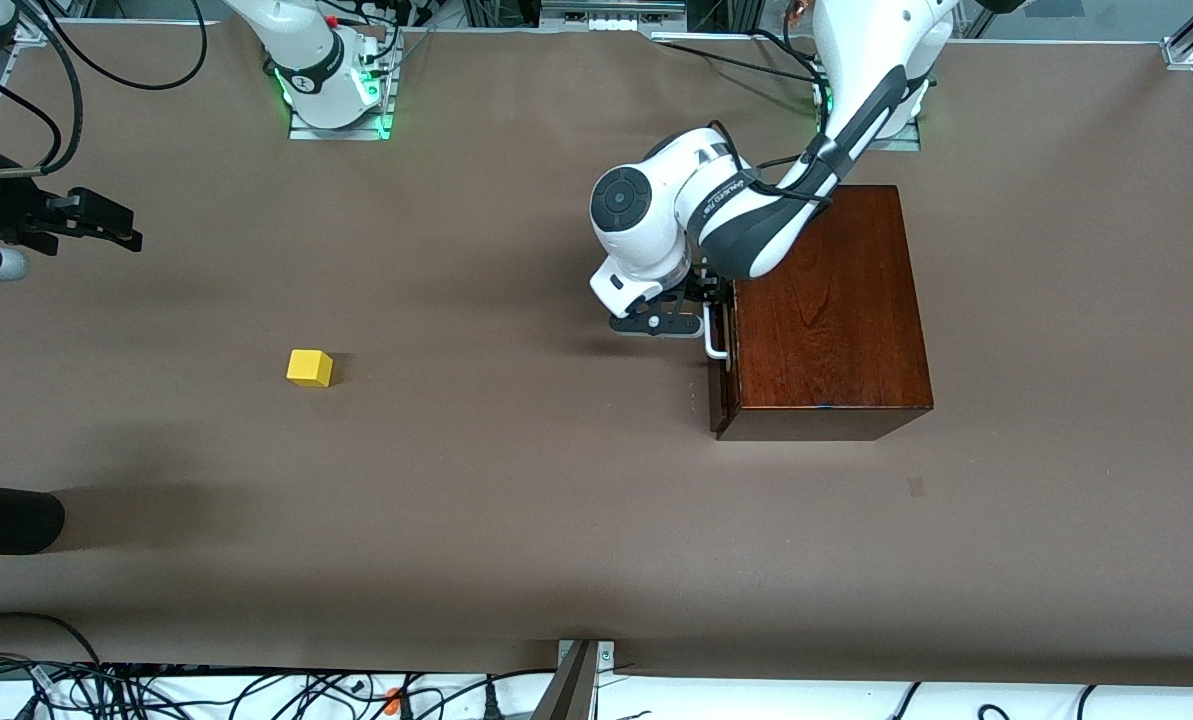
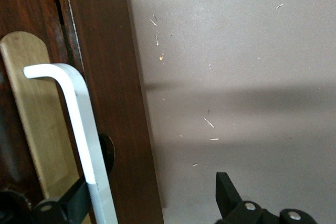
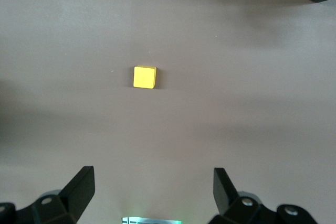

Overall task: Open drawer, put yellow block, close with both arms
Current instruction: 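Pull the drawer handle outward with the left gripper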

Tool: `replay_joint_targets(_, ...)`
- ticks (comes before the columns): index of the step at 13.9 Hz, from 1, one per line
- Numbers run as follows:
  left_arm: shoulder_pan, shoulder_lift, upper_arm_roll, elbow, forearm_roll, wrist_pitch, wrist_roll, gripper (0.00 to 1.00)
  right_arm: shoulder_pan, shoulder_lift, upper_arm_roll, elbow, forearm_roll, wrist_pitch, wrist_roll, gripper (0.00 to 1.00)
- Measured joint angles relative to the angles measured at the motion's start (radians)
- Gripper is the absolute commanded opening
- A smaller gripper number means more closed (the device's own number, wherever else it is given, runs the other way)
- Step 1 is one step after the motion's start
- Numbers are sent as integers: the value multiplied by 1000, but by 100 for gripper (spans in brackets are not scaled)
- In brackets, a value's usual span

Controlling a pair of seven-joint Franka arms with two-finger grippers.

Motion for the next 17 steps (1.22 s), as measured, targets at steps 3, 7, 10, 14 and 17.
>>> replay_joint_targets(3,-1,0,0,0,0,6,-13,100,0,0,0,0,0,0,0,100)
replay_joint_targets(7,-12,17,0,25,0,19,-84,100,0,0,0,0,0,3,0,100)
replay_joint_targets(10,-34,36,3,55,3,17,-120,100,0,0,0,0,0,5,0,100)
replay_joint_targets(14,-55,60,5,93,3,17,-148,100,0,0,0,0,0,5,0,100)
replay_joint_targets(17,-73,75,7,118,3,16,-156,100,0,0,0,0,0,5,0,100)
